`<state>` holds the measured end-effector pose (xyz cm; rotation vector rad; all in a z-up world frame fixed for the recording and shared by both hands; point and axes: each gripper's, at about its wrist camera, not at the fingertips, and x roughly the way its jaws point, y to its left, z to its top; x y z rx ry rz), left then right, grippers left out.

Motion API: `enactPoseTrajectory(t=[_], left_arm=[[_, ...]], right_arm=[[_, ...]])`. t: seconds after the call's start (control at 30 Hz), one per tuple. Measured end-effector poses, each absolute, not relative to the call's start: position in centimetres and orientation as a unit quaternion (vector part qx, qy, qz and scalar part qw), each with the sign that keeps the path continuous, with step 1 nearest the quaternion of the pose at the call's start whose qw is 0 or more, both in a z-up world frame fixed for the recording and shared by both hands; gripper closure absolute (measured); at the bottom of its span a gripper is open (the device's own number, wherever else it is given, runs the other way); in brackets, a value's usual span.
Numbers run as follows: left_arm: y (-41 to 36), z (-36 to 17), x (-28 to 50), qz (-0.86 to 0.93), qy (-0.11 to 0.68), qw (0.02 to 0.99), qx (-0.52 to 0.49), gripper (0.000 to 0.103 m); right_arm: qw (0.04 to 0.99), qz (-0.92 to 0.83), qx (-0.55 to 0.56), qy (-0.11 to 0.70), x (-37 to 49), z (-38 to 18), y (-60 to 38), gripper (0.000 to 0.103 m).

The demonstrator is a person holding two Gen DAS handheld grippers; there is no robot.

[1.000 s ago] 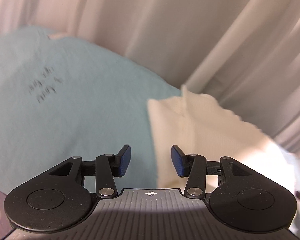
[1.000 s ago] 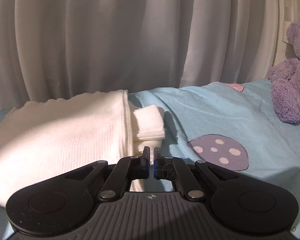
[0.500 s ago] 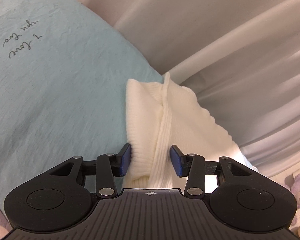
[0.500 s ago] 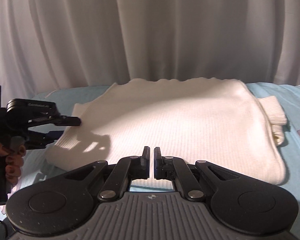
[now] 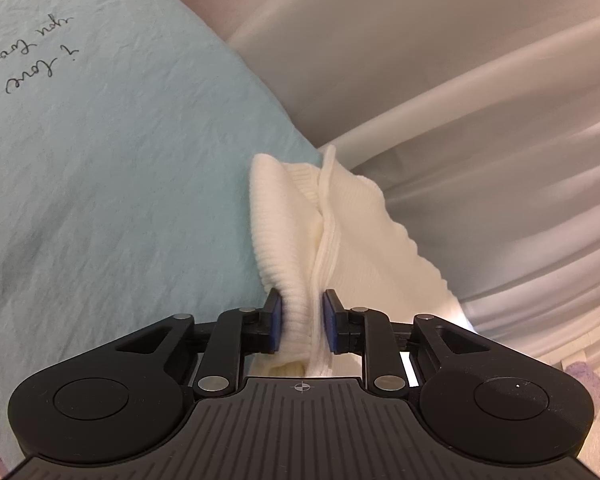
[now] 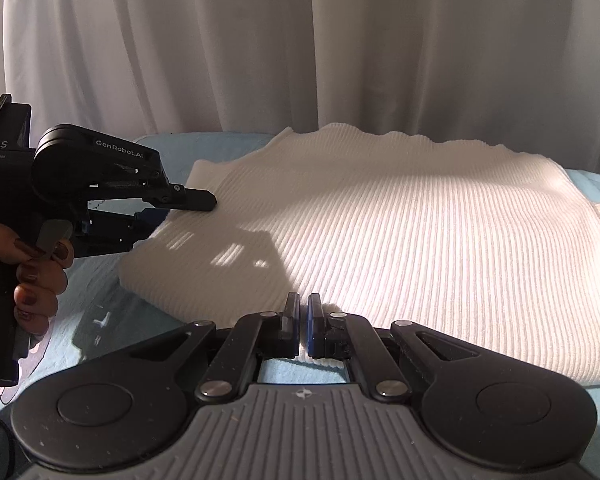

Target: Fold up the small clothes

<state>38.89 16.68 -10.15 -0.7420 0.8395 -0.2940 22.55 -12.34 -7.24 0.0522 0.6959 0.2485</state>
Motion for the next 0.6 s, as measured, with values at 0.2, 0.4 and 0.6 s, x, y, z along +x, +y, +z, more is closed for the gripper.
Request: enactPoseTrajectory(t=[0.2, 0.4, 0.6], left_arm=[[15.9, -8.9, 38.8, -0.127, 0.403, 0.848, -0.319, 0.086], [12.1, -5.1, 38.3, -0.128, 0.392, 0.878, -0.242, 0.088], [4.7, -1.5, 37.9, -0.189, 0.383, 0.883, -0.196, 0.088]], right_arm=[[0.939, 0.067, 0.079, 0.327, 21.9, -5.9, -16.6, 0.101], [0.940, -0.010, 0.149, 0.307, 20.6, -4.6, -23.0, 0.100], [0.937, -0.059, 0.183, 0.290, 19.6, -4.2, -26.8, 0.098]])
